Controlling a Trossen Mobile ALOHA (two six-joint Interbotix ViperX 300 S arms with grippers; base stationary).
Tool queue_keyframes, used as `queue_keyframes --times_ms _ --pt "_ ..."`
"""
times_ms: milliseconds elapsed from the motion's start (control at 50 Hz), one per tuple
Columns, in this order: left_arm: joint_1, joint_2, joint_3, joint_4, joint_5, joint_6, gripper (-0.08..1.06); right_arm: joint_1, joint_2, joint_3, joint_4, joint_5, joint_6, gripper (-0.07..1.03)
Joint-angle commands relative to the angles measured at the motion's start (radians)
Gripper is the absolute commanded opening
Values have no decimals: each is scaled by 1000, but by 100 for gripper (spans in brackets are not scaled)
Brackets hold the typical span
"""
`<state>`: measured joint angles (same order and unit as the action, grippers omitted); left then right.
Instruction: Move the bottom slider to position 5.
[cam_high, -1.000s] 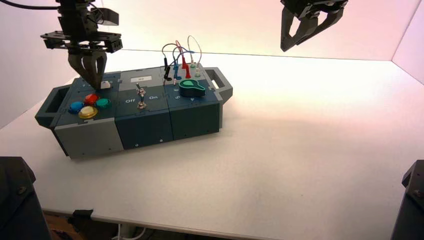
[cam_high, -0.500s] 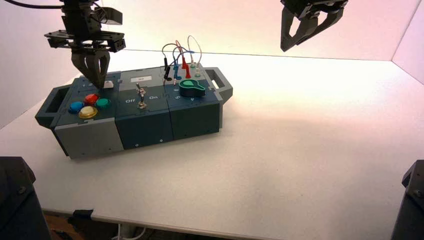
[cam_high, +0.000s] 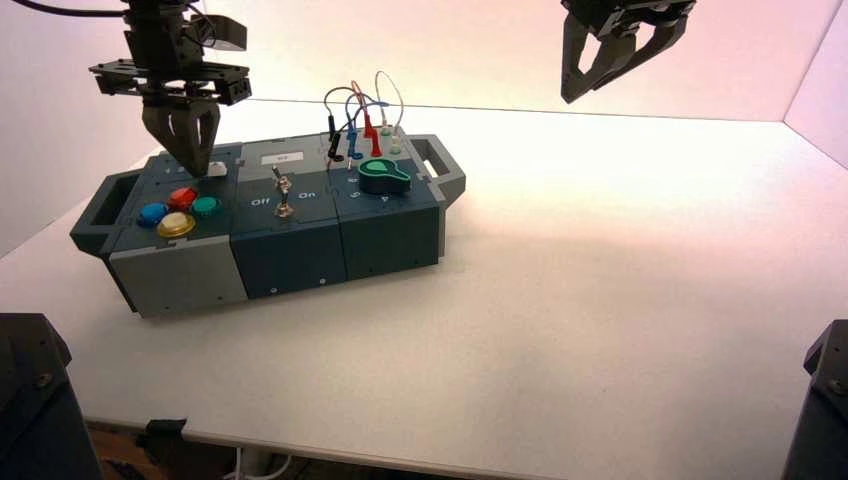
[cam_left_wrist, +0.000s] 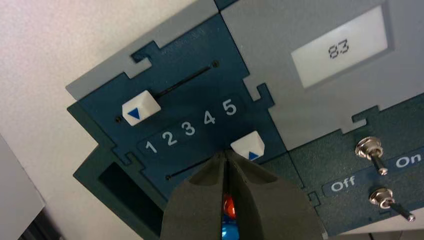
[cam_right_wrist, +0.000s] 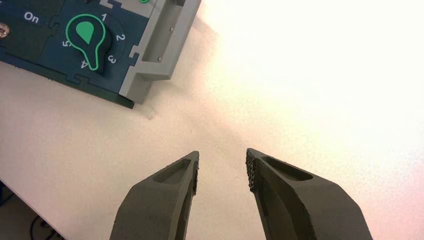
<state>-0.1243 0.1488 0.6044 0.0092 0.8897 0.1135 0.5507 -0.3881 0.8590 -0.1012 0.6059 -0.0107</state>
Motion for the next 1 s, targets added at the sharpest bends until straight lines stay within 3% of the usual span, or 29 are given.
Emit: queue_keyframes --times_ms 20,320,660,720,740,820,1000 --pt "15 -51 -9 14 9 -2 -3 -2 -8 -26 2 -5 3 51" --pt "31 -258 41 -3 6 0 -2 -2 -12 -28 2 -3 2 51" --pt "31 -548 144 -11 12 0 37 -2 -15 -29 2 -2 2 51" --pt "29 -558 147 -12 14 0 39 -2 -15 -29 2 -3 3 51" --pt "29 -612 163 -20 17 0 49 -2 -23 -29 2 -3 3 51" --pt "29 -658 173 -28 23 0 58 -2 -31 -31 3 -3 3 51" --pt "25 -706 198 -28 28 6 64 -2 -40 -31 3 -6 3 51"
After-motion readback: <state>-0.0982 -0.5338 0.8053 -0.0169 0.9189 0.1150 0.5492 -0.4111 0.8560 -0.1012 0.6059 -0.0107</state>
